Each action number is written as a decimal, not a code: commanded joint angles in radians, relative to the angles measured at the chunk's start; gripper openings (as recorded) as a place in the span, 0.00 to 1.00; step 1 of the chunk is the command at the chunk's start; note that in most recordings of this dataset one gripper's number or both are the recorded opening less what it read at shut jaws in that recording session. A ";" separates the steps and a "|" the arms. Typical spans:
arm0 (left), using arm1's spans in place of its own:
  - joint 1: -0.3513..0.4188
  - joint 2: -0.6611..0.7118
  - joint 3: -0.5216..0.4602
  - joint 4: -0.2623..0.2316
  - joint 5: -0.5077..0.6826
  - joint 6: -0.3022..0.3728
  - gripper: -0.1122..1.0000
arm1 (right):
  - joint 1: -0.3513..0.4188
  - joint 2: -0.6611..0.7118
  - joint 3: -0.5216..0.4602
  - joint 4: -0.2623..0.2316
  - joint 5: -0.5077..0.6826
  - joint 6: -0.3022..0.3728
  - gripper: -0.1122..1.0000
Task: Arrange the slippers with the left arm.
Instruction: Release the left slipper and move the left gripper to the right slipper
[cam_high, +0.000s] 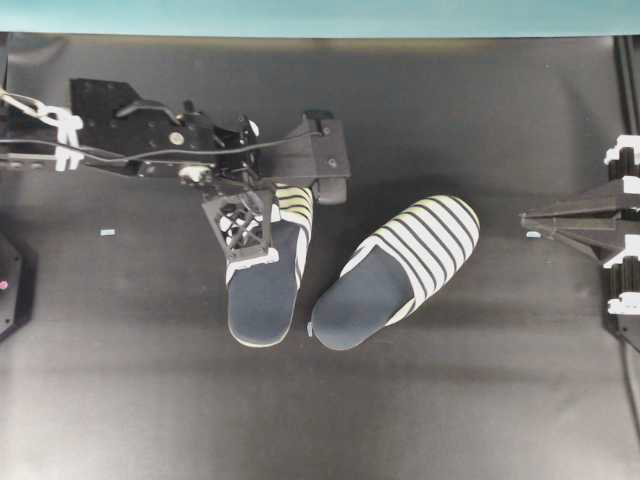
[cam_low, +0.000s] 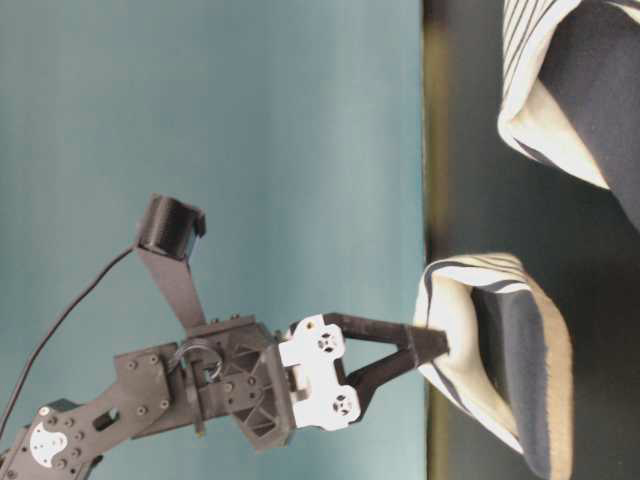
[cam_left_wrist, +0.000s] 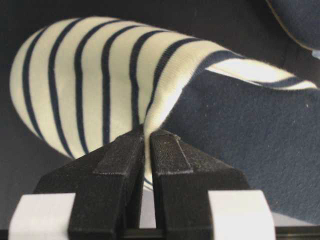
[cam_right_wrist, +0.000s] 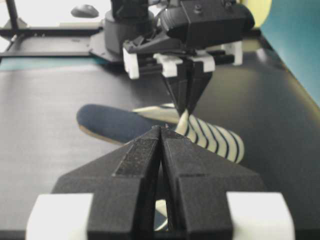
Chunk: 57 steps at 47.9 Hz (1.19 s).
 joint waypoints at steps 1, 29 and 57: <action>0.000 -0.005 -0.005 0.002 -0.017 -0.005 0.11 | -0.006 0.003 -0.006 0.002 -0.005 0.003 0.09; -0.005 0.028 0.049 -0.002 -0.100 -0.055 0.12 | -0.006 0.002 -0.005 0.002 -0.005 0.003 0.09; -0.097 0.018 0.028 -0.002 -0.127 0.081 0.80 | -0.006 0.002 -0.003 0.002 -0.005 0.003 0.09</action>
